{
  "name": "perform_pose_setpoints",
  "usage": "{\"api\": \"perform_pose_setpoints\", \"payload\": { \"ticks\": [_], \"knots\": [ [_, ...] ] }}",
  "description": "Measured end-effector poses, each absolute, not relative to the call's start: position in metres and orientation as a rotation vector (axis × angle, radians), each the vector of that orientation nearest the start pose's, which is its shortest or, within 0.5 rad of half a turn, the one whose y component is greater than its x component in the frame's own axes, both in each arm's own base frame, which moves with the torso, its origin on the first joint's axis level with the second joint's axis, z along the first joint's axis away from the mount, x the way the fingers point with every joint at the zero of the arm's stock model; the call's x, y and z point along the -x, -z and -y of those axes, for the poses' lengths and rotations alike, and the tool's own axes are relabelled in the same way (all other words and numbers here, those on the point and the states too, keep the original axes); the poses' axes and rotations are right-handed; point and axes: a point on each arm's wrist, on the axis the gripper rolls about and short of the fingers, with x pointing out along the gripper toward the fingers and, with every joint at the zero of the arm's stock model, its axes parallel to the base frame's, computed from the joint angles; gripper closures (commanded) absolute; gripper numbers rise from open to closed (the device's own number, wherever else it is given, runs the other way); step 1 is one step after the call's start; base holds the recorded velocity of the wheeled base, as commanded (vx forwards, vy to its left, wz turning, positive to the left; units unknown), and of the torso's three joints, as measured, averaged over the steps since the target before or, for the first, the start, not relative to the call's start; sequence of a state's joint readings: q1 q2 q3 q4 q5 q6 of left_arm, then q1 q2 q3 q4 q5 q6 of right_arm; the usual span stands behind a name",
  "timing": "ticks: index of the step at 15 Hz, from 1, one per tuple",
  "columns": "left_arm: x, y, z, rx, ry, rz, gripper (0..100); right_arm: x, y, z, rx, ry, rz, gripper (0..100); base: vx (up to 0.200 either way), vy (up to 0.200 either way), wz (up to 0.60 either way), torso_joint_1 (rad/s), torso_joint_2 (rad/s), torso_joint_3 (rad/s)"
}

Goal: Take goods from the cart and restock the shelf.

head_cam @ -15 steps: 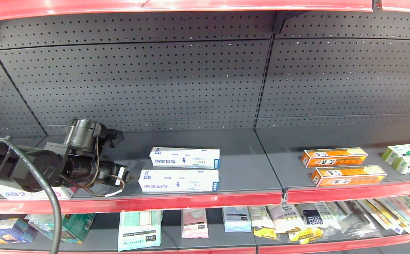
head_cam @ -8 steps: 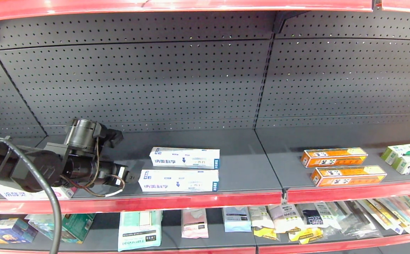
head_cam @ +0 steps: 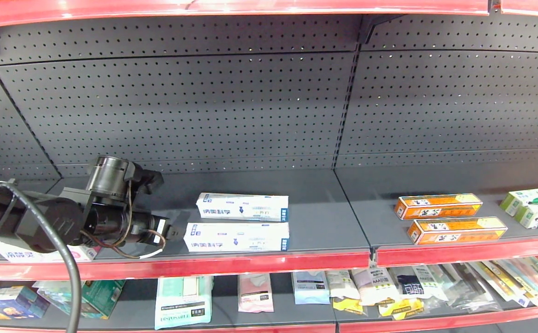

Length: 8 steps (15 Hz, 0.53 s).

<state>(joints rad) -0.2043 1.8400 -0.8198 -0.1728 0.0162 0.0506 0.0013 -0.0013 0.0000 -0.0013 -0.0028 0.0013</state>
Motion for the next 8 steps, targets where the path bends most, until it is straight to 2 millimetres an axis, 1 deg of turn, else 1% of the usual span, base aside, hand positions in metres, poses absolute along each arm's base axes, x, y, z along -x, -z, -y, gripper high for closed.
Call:
{"api": "perform_pose_setpoints", "payload": {
  "ticks": [4,8],
  "knots": [
    [-0.2973,-0.1025,0.0626,-0.143,0.202,-0.84,0,0.0229,-0.0756,0.0001,-0.002,0.002,0.003,0,0.0,0.0,0.0,0.0,0.0,0.0],
    [-0.2984,-0.104,0.0571,-0.143,0.188,-0.834,0,0.0229,-0.0756,0.0001,-0.001,0.002,0.003,0,0.0,0.0,0.0,0.0,0.0,0.0]
  ]
}}
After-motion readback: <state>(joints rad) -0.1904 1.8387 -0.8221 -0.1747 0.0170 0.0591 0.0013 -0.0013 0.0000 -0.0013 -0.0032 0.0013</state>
